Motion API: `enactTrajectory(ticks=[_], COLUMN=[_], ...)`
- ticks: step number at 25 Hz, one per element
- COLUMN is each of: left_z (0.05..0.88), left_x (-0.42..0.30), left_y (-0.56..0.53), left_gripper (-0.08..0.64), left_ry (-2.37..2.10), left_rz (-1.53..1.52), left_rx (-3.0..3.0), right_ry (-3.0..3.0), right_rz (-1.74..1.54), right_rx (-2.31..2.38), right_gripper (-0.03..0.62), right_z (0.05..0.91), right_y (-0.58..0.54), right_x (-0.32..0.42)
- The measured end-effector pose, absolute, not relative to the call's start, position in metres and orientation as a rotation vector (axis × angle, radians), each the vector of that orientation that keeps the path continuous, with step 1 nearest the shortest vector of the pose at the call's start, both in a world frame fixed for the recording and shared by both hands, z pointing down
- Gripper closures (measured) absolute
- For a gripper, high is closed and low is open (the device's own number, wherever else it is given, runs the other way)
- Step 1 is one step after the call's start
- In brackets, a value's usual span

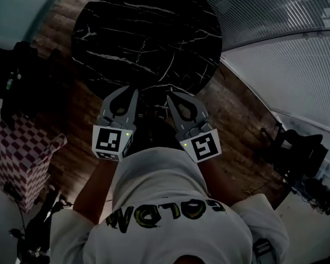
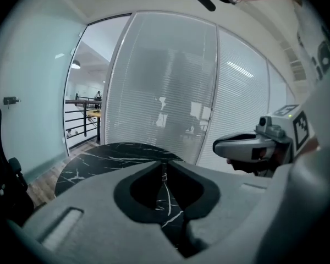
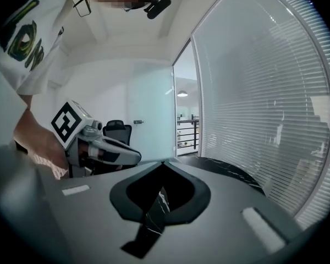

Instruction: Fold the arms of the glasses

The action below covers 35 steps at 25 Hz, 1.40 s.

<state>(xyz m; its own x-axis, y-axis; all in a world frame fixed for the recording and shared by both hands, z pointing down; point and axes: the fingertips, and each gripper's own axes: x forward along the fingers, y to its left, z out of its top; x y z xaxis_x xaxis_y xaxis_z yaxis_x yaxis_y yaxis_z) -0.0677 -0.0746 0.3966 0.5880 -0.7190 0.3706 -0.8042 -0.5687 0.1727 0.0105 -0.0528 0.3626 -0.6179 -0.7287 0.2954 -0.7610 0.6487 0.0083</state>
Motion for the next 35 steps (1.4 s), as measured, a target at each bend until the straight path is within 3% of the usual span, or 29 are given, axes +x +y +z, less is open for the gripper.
enactTrajectory(ticks=[15, 23, 31, 35], left_z=[0.545, 0.631, 0.654, 0.657], left_x=[-0.056, -0.051, -0.057, -0.056], left_y=[-0.155, -0.181, -0.198, -0.203], left_gripper=[0.484, 0.454, 0.456, 0.554], left_ry=[-1.240, -1.206, -1.262, -1.286], left_rz=[0.656, 0.712, 0.698, 0.684], left_rx=[2.343, 2.283, 2.277, 2.283], right_ry=[-2.490, -2.530, -2.510, -2.497], right_rz=[0.215, 0.445, 0.510, 0.512], right_rx=[1.066, 1.126, 1.134, 1.137], right_gripper=[0.591, 0.591, 0.591, 0.591], right_z=[0.490, 0.550, 0.567, 0.569], right_y=[-0.108, -0.113, -0.096, -0.093], right_x=[0.024, 0.026, 0.031, 0.034])
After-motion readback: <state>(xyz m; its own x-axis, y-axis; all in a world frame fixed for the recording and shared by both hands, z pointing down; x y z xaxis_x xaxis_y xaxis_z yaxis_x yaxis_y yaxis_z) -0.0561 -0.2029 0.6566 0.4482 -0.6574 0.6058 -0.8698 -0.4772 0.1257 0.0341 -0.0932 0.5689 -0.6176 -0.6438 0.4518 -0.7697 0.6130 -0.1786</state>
